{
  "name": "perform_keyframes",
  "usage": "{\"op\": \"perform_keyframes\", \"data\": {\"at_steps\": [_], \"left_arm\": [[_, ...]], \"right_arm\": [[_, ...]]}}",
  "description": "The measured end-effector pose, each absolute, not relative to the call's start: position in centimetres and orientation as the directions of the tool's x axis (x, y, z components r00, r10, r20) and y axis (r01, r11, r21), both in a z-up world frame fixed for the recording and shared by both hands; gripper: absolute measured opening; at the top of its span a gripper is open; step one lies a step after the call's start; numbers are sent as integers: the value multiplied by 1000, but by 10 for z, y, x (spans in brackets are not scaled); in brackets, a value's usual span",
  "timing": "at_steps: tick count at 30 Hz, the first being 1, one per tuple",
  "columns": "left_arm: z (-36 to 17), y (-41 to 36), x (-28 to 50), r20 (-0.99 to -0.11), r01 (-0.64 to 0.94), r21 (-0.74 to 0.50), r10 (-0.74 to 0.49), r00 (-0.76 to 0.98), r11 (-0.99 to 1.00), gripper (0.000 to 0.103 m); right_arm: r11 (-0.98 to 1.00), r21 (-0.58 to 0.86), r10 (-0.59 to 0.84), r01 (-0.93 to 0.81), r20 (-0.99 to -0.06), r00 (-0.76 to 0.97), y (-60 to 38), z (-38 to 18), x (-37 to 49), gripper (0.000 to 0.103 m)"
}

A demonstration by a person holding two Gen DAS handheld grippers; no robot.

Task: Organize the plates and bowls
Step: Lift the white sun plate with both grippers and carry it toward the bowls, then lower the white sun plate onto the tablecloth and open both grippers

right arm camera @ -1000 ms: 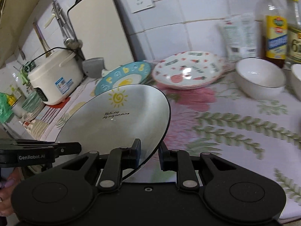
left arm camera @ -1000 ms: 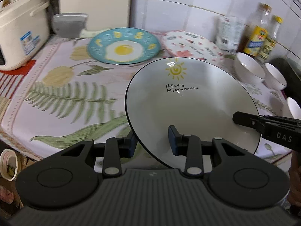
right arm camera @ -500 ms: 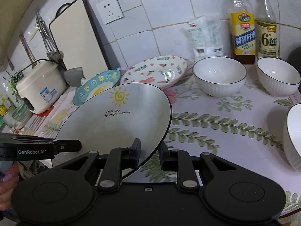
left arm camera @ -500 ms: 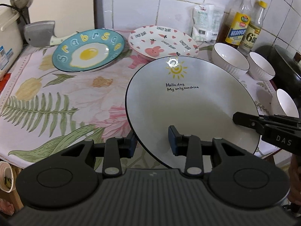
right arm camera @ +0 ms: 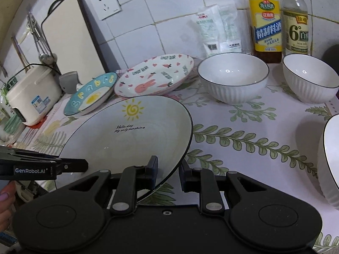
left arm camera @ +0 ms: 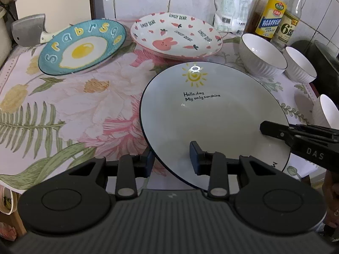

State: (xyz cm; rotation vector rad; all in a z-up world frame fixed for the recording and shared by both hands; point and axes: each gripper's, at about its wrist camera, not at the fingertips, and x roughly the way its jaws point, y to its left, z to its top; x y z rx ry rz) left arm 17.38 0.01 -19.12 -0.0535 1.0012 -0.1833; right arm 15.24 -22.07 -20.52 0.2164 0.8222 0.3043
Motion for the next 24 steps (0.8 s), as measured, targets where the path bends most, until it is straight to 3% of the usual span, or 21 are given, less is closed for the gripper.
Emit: {"op": "perform_keyframes", "data": {"at_steps": [15, 18, 22, 24], "left_arm": [[-205, -8, 169, -866, 112, -105, -147, 477, 988, 32], [-202, -12, 169, -879, 108, -80, -121, 460, 991, 32], [-195, -12, 164, -895, 101, -82, -118, 430, 992, 33], [-189, -8, 159, -897, 92, -94, -124, 424, 991, 33]], "right_arm": [[956, 265, 286, -127, -735, 614, -218, -216, 153, 25], [979, 146, 205, -145, -752, 627, -204, -210, 148, 25], [983, 91, 174, -161, -753, 634, -197, -200, 139, 36], [984, 95, 172, -154, -751, 637, -197, -193, 132, 36]]}}
